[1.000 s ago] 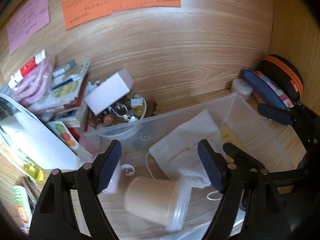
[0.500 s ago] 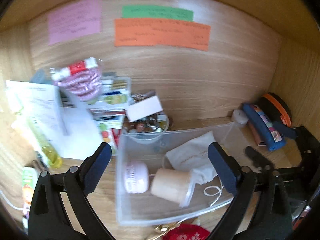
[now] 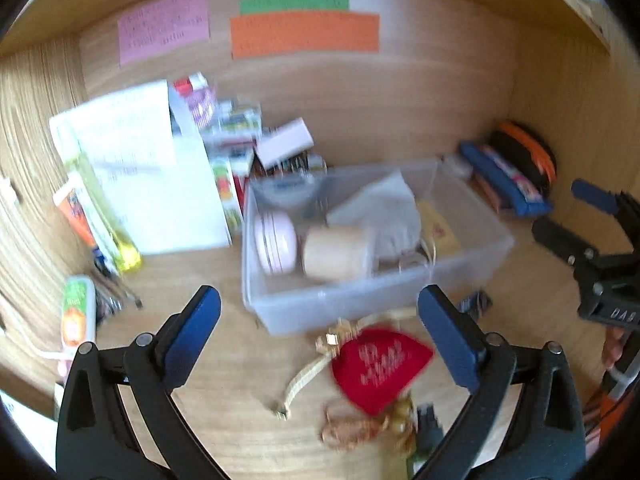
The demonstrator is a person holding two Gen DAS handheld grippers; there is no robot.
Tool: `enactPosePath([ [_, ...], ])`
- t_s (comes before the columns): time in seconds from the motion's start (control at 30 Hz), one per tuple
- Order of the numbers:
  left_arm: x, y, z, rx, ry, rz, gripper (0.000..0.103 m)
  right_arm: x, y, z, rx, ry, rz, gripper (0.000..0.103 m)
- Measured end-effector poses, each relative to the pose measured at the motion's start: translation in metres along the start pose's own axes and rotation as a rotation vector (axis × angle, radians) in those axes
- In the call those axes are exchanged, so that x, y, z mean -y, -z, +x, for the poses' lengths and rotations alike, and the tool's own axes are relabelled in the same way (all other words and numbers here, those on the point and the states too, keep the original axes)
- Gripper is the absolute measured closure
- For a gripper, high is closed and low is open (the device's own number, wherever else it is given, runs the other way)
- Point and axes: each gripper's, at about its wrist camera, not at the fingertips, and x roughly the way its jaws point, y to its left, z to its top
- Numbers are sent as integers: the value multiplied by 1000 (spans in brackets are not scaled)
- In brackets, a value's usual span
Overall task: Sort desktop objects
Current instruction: 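Open both tools to release the cup and tube into the clear box, then grasp the red velvet pouch with the left tool while the right tool grasps the blue Max box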
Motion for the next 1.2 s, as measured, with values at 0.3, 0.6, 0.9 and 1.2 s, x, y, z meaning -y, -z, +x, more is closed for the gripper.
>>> enactPosePath([
  [0.3, 21, 49, 43, -155, 62, 55, 3, -11, 59, 12, -114, -9, -41, 3],
  [0.6, 32, 46, 69, -194, 80, 56, 3, -10, 85, 37, -216, -52, -77, 5],
  [0.9, 34, 44, 83, -200, 98, 73, 3, -15, 88, 61, -293, -113, -81, 17],
  [1.2, 29, 40, 85, -188, 160, 51, 19, -26, 90, 77, -352, -132, -95, 25],
])
